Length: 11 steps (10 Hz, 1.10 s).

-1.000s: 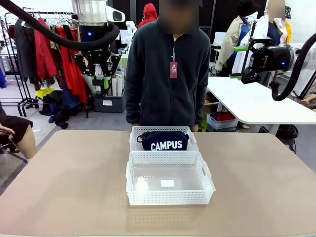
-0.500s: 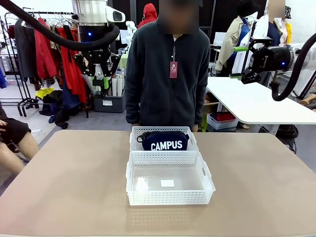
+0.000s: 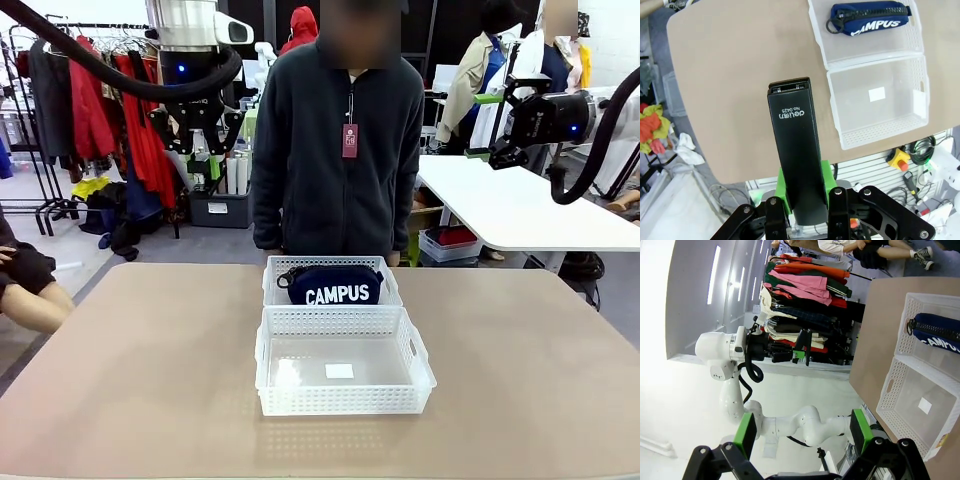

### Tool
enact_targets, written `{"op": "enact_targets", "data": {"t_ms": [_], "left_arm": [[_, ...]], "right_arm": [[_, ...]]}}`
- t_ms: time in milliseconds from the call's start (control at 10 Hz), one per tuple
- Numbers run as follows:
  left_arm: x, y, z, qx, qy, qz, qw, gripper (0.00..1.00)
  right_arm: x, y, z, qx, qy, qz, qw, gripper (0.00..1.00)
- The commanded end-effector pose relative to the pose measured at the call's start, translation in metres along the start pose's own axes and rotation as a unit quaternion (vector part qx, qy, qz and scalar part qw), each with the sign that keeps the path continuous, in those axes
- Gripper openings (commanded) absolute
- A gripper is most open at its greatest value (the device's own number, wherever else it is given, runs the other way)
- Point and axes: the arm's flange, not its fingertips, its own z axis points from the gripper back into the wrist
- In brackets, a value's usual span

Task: Distribute items into two baskets.
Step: Place the picked Stapler into the Organizing basket as instructed by the person.

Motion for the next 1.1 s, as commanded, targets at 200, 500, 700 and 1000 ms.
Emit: {"op": "enact_targets", "data": {"t_ms": [200, 500, 700, 1000], "left_arm": [[-0.0029, 0.0002, 0.0017, 0.0, -0.002, 0.005, 1.0, 0.0], [-0.0029, 0.0002, 0.0017, 0.0, -0.002, 0.005, 1.0, 0.0], [-0.0029, 0.0002, 0.0017, 0.0, -0.002, 0.005, 1.0, 0.0], [-0.0029, 0.0002, 0.0017, 0.0, -0.002, 0.005, 1.0, 0.0]], "right_arm": [[-0.0005, 0.0024, 0.0003, 0.002, -0.001, 0.002, 1.0, 1.0], [-0.0005, 0.0024, 0.0003, 0.002, -0.001, 0.002, 1.0, 1.0], [-0.0005, 0.0024, 0.0003, 0.002, -0.001, 0.002, 1.0, 1.0], [-0.0005, 0.0024, 0.0003, 0.002, -0.001, 0.002, 1.0, 1.0]]}}
